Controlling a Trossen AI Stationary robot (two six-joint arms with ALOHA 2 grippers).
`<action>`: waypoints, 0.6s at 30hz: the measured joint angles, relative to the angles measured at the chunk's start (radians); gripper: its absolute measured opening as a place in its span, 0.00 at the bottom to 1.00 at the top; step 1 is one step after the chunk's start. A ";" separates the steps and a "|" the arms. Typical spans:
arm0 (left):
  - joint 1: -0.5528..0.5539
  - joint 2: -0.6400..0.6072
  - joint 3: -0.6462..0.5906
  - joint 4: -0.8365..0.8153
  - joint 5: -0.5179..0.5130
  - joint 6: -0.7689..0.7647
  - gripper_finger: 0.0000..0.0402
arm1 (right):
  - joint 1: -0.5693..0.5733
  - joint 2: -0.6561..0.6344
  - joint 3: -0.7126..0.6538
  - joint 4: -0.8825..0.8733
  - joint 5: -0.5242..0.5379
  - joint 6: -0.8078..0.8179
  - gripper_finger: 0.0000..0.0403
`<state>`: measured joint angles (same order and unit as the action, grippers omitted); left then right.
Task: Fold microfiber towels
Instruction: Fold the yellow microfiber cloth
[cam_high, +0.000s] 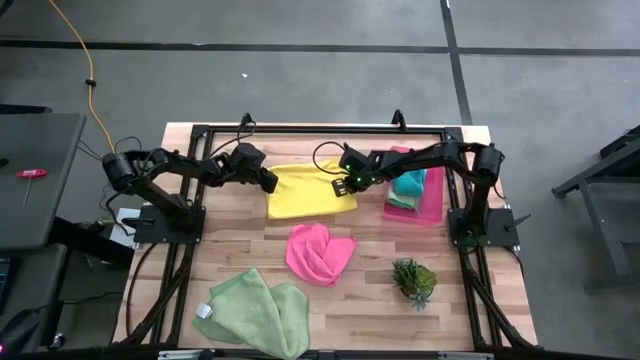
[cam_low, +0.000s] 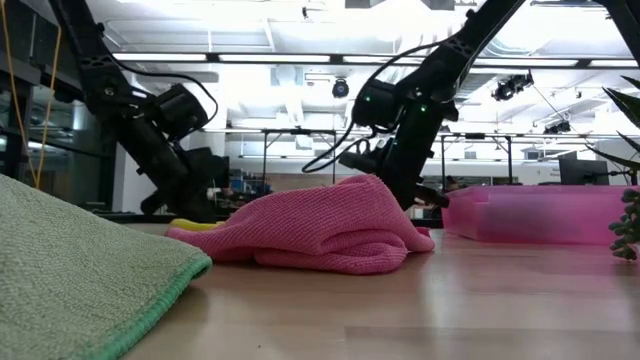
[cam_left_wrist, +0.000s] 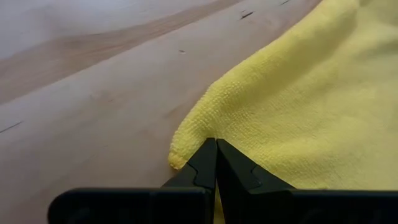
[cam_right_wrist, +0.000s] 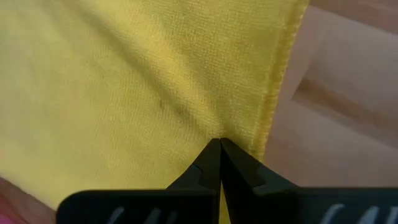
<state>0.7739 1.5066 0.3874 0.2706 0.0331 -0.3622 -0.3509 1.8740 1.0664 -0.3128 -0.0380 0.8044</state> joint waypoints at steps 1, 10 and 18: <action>0.003 -0.002 0.000 -0.001 0.002 0.000 0.00 | 0.004 0.000 0.000 0.000 0.000 0.003 0.00; 0.010 -0.002 0.020 -0.026 0.066 0.000 0.00 | -0.013 -0.017 0.000 0.057 0.029 0.003 0.00; 0.002 -0.093 0.070 -0.079 0.175 -0.009 0.00 | -0.049 -0.146 0.000 0.037 0.035 -0.124 0.00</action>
<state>0.7759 1.4134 0.4570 0.1914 0.2080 -0.3709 -0.3997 1.7281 1.0664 -0.2759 -0.0028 0.6808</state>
